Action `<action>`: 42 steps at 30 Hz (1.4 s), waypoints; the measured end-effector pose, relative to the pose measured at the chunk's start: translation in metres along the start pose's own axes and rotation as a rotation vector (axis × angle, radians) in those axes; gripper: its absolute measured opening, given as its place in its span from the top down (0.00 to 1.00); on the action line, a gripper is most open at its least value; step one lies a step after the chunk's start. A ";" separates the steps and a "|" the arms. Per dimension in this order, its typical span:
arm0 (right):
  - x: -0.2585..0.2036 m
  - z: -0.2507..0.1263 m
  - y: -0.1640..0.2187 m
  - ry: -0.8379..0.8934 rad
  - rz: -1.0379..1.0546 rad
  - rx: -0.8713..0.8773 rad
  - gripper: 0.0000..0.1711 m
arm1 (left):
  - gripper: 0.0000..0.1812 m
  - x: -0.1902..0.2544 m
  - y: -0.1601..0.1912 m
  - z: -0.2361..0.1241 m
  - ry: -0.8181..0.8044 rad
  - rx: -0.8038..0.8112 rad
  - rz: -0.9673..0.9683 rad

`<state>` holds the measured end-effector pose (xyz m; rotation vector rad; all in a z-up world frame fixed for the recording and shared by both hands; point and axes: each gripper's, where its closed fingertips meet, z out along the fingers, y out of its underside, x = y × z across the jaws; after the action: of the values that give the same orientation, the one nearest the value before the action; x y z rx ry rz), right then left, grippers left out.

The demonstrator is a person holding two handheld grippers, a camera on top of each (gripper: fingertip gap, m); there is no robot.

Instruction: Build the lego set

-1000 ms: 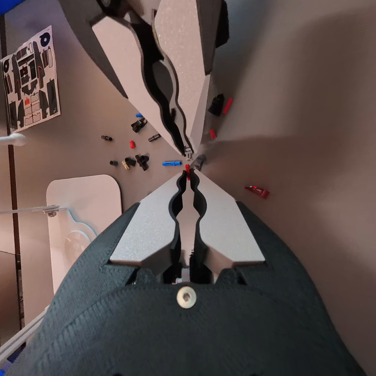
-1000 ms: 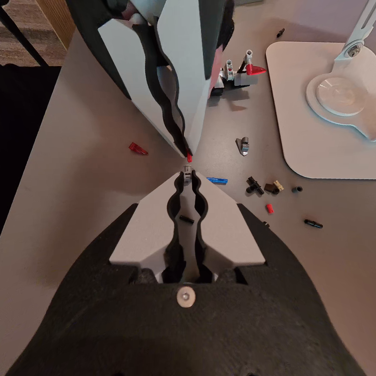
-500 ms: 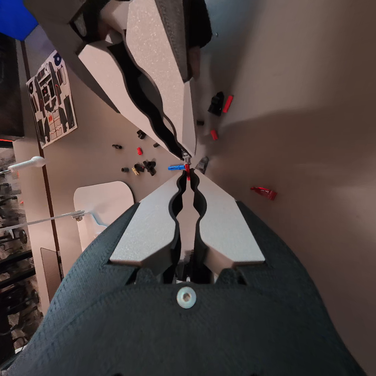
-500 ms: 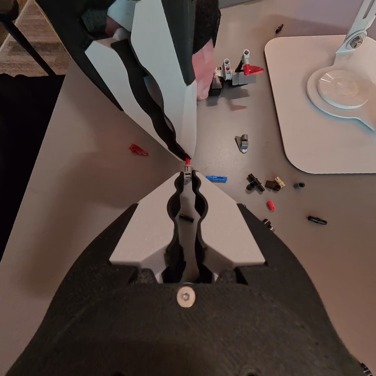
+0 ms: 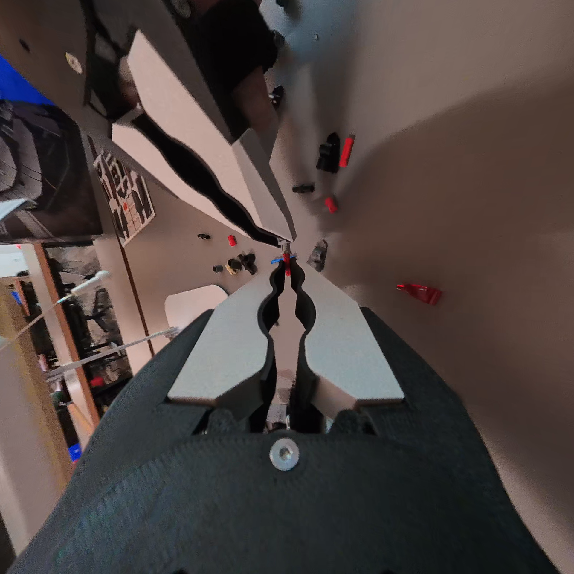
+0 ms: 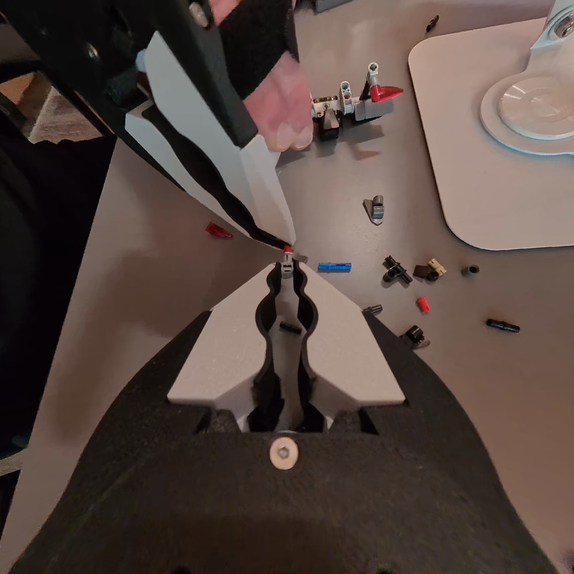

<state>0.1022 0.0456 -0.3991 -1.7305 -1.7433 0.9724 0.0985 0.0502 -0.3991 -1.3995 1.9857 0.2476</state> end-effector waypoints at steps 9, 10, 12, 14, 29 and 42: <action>-0.002 -0.004 -0.002 -0.047 0.057 0.023 0.97 | 0.99 -0.002 -0.005 -0.002 -0.085 -0.021 0.090; -0.002 -0.004 -0.003 -0.048 0.052 0.026 0.97 | 0.99 -0.003 -0.006 -0.003 -0.090 -0.019 0.092; -0.002 -0.006 -0.005 -0.046 0.054 0.039 0.98 | 0.99 -0.005 -0.007 -0.005 -0.100 -0.012 0.086; -0.001 -0.007 -0.007 -0.041 0.057 0.051 0.98 | 0.99 -0.007 -0.007 -0.006 -0.112 -0.011 0.093; -0.004 -0.010 -0.014 -0.074 0.053 0.099 0.98 | 1.00 -0.010 -0.011 -0.012 -0.152 0.036 0.130; -0.003 -0.012 -0.017 -0.083 0.076 0.122 0.99 | 1.00 -0.013 -0.012 -0.013 -0.155 0.051 0.113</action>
<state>0.1006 0.0458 -0.3780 -1.7112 -1.6419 1.1743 0.1060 0.0482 -0.3784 -1.2009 1.9316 0.3432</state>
